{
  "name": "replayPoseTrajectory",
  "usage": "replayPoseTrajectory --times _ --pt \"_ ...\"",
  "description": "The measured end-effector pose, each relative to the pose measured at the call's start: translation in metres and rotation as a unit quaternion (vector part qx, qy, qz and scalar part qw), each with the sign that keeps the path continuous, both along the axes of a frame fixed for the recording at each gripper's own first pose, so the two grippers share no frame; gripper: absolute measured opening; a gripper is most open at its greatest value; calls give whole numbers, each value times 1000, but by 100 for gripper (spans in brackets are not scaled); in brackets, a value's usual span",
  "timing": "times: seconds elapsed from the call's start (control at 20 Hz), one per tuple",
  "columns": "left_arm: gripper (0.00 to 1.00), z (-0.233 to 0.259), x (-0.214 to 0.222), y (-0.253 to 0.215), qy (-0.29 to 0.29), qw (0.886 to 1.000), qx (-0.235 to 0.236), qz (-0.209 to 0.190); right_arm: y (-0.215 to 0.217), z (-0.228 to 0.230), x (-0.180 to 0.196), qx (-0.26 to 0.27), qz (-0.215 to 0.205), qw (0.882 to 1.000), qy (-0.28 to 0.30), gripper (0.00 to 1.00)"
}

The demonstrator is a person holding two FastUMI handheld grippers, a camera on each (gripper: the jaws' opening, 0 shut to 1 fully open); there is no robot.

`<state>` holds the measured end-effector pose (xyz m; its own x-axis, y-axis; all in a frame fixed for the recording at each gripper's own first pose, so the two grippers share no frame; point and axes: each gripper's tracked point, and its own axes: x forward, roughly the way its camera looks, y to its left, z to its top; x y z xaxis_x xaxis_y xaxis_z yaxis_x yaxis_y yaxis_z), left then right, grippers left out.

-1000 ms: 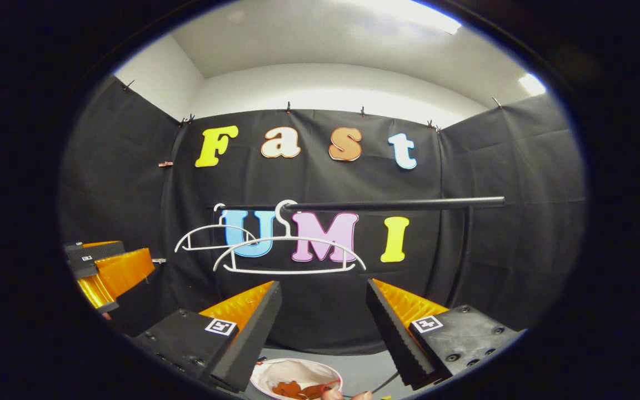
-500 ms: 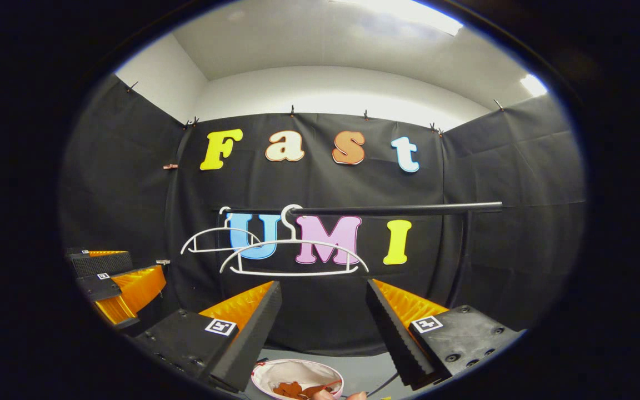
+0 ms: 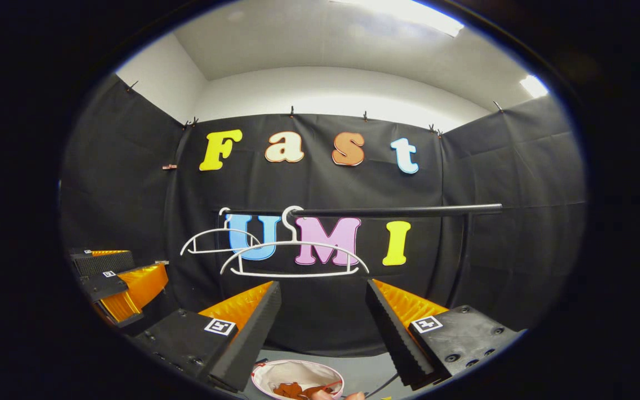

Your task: Grasp the clothes on the hanger with both hands and then place them into the laundry hamper below.

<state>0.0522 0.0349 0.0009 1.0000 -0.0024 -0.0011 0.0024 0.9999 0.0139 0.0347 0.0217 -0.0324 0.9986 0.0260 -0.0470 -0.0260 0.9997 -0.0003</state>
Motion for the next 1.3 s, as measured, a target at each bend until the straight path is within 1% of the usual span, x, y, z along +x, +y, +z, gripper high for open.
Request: replayPoseTrajectory --times 0.05,0.15,0.2,0.25,0.3,0.45,0.5,0.6,0.65,0.9,0.95,1.0,1.05,1.1,1.3 --pt "95 -3 1 -1 2 1000 -1 0 1 0 -1 -1 0 1000 1 100" --pt "95 -2 -1 0 1 1000 -3 2 2 1 -3 -3 0 1000 0 99" --pt "92 -1 -1 0 0 1000 -3 2 1 2 -3 -4 -1 1000 -2 99" --pt "92 -2 -1 0 1 1000 -3 1 0 3 -4 -4 -4 1000 -3 99" --pt "95 -1 -2 0 2 1000 -2 1 0 3 -3 -2 -3 1000 -3 99" --pt "95 -1 -3 1 3 1000 2 2 4 1 -6 1 -2 1000 -1 99" --pt "95 -1 -4 1 3 1000 3 3 4 2 -6 0 -1 1000 0 95" --pt "95 -1 -6 2 4 1000 3 3 3 3 -7 0 -1 1000 1 95" --pt "95 -1 -6 1 4 1000 3 2 3 3 -7 -1 0 1000 0 99" --pt "95 2 -7 1 0 1000 4 3 1 4 -9 -4 -2 1000 1 99" --pt "92 2 -7 1 1 1000 4 2 2 5 -9 -4 -1 1000 0 99" --pt "92 2 -7 0 0 1000 4 2 3 6 -8 -4 -1 1000 0 95" --pt "93 3 -8 0 -1 1000 4 1 3 6 -9 -5 -1 1000 -1 99" --pt "95 4 -8 0 -1 1000 4 0 3 6 -8 -6 -2 1000 -2 100" --pt "95 5 -11 -1 -4 1000 6 -1 1 6 -11 -5 -3 1000 -1 99"
